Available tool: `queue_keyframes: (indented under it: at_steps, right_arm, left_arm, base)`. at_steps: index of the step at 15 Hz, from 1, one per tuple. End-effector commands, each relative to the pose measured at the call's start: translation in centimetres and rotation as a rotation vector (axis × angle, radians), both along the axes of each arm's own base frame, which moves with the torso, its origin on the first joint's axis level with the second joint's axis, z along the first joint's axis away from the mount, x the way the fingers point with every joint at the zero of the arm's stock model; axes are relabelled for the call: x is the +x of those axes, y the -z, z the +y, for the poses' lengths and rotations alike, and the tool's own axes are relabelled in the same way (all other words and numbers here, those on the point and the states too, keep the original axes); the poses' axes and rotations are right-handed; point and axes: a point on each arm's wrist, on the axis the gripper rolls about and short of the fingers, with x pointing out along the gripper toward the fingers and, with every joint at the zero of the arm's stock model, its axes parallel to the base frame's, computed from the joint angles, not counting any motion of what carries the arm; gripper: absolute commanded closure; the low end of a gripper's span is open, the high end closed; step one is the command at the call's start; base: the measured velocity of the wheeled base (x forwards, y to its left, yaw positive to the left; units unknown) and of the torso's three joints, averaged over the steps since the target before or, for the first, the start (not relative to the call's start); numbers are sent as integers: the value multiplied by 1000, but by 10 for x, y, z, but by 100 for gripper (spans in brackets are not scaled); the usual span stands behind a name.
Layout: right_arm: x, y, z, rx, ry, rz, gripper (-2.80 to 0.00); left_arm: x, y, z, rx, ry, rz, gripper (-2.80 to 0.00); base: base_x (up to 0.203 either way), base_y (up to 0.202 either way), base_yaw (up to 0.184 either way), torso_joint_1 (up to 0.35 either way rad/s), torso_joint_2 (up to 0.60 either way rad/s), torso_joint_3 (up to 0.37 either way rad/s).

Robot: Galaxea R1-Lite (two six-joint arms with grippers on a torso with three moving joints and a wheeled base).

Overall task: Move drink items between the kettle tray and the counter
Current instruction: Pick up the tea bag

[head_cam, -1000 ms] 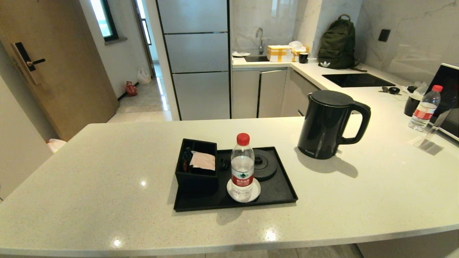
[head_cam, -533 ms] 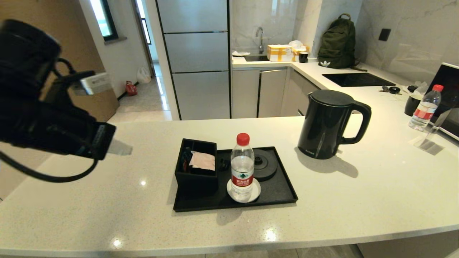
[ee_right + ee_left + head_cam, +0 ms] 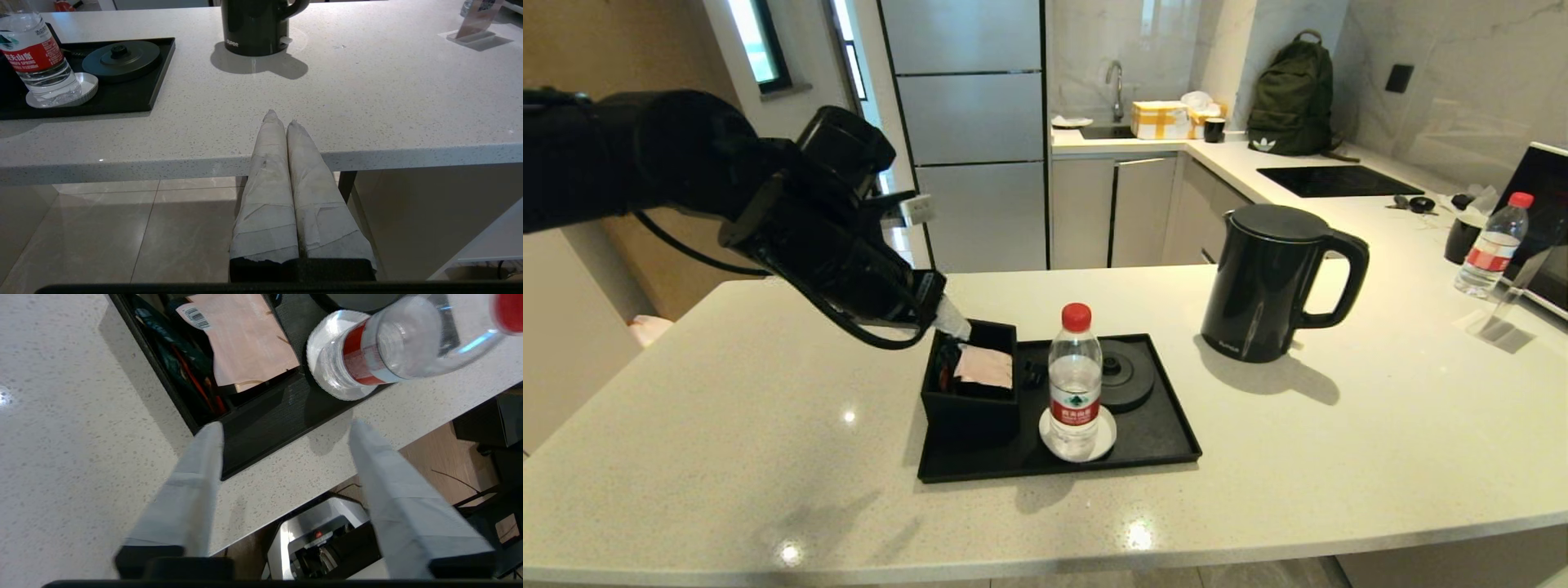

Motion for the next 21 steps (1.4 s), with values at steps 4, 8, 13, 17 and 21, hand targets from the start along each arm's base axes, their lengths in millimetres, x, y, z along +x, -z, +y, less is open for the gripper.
queue_keyframes:
  at_steps: [4, 8, 13, 17, 21]
  right_arm:
    - [0, 0, 0, -1, -1, 2, 0]
    - [0, 0, 0, -1, -1, 2, 0]
    - [0, 0, 0, -1, -1, 2, 0]
    - [0, 0, 0, -1, -1, 2, 0]
    - [0, 0, 0, -1, -1, 2, 0]
  left_arm:
    - [5, 8, -3, 8, 2, 24, -280]
    - [8, 8, -8, 14, -16, 7, -280]
    - [62, 106, -73, 254, -191, 20, -280]
    - [66, 114, -80, 271, -214, -4, -280]
    - [66, 116, -83, 268, -214, -7, -280]
  base:
    - [0, 0, 0, 0, 0, 0]
    - [0, 0, 0, 0, 0, 0]
    - [0, 0, 0, 0, 0, 0]
    - [0, 0, 0, 0, 0, 0]
    - [0, 0, 0, 0, 0, 0]
